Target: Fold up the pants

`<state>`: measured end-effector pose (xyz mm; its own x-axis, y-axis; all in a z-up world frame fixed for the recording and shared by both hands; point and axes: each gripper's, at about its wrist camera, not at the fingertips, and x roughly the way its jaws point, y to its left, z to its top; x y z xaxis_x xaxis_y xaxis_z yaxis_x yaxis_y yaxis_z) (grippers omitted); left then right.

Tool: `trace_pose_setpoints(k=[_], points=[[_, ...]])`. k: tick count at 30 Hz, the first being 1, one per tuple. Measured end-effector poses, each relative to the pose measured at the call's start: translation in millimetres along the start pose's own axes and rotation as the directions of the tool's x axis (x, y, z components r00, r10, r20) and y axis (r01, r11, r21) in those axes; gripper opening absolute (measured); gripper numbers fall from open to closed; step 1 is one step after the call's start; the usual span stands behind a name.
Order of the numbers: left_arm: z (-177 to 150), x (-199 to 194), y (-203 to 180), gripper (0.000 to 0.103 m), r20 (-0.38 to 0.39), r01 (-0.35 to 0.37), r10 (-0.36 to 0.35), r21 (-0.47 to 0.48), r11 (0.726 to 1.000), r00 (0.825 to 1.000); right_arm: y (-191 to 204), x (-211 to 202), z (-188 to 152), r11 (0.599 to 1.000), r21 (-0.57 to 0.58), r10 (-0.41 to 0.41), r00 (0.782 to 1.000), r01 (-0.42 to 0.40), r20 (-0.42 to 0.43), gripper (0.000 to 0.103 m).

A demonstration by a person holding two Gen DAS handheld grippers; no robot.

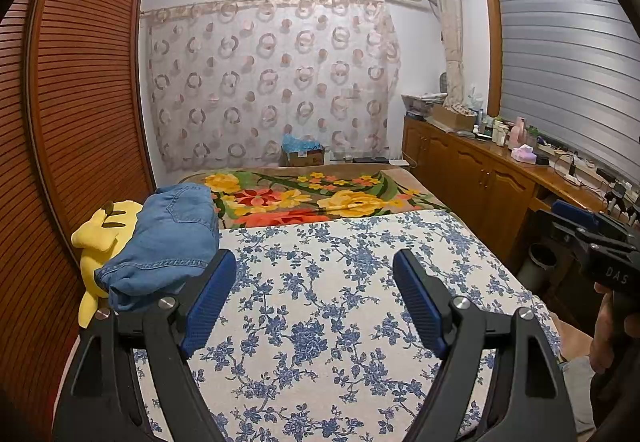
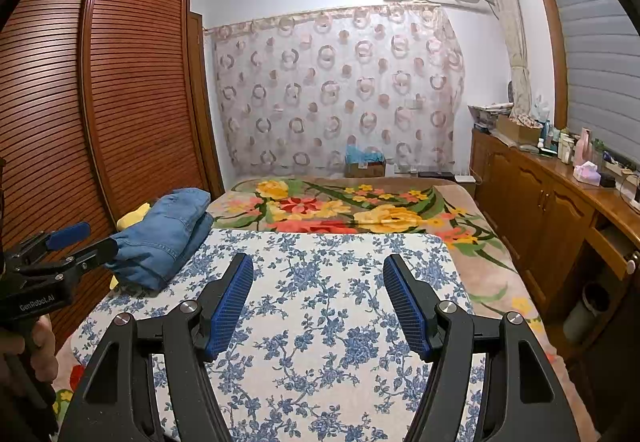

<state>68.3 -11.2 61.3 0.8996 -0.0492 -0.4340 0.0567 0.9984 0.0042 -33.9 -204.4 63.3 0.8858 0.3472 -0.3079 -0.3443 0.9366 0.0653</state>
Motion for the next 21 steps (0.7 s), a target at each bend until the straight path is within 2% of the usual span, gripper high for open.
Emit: trace_pose_setpoints(k=[21], points=[[-1.3, -0.1, 2.3, 0.081, 0.001, 0.003, -0.003, -0.002, 1.000, 1.000, -2.2, -1.0, -2.5, 1.000, -0.004, -0.001, 1.000, 0.001, 0.014, 0.070]])
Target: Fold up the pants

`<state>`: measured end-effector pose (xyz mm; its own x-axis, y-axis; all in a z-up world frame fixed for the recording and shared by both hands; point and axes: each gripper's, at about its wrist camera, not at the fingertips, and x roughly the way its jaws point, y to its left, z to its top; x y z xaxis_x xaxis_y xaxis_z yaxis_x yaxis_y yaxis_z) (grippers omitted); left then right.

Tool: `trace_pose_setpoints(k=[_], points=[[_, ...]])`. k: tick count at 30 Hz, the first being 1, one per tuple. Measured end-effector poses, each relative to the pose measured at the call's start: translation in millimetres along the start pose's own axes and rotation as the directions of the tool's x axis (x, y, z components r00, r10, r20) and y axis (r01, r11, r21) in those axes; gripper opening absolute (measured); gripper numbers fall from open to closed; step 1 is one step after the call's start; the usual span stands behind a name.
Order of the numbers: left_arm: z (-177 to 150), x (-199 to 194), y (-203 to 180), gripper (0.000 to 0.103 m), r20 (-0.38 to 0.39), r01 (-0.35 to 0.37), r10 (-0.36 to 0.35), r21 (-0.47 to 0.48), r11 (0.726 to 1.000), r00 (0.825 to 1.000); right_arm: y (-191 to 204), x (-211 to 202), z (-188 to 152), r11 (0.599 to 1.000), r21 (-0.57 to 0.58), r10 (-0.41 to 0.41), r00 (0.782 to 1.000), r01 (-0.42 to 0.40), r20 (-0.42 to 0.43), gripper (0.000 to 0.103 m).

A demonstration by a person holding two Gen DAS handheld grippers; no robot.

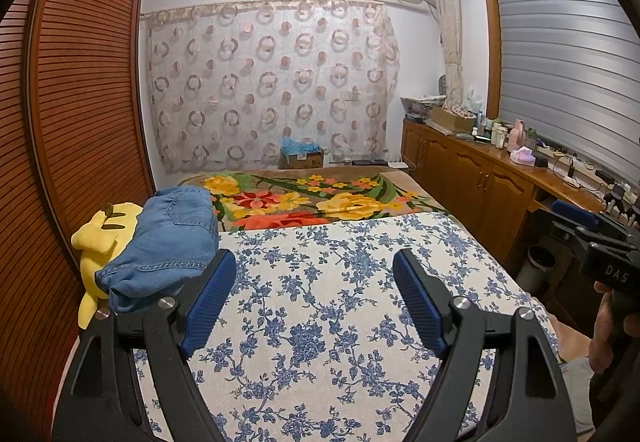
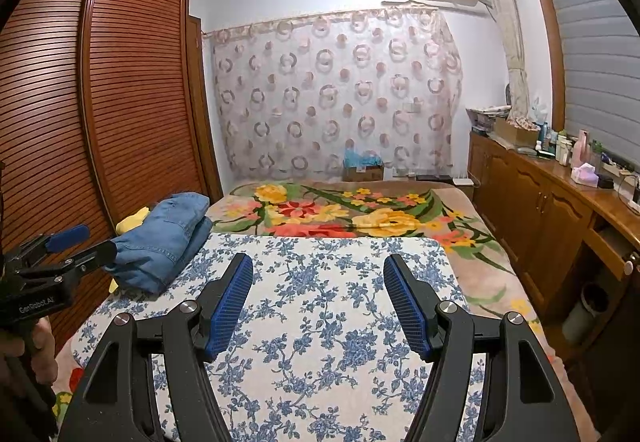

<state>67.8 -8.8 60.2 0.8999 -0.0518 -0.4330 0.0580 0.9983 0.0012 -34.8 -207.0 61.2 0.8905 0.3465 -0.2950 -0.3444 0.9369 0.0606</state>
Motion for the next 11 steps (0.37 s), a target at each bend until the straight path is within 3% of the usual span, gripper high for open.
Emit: trace_pose_setpoints(k=[11], points=[[-1.1, -0.8, 0.8, 0.081, 0.001, 0.001, -0.001, -0.001, 1.000, 1.000, -1.4, -0.2, -0.6, 1.000, -0.003, 0.001, 1.000, -0.001, 0.003, 0.070]])
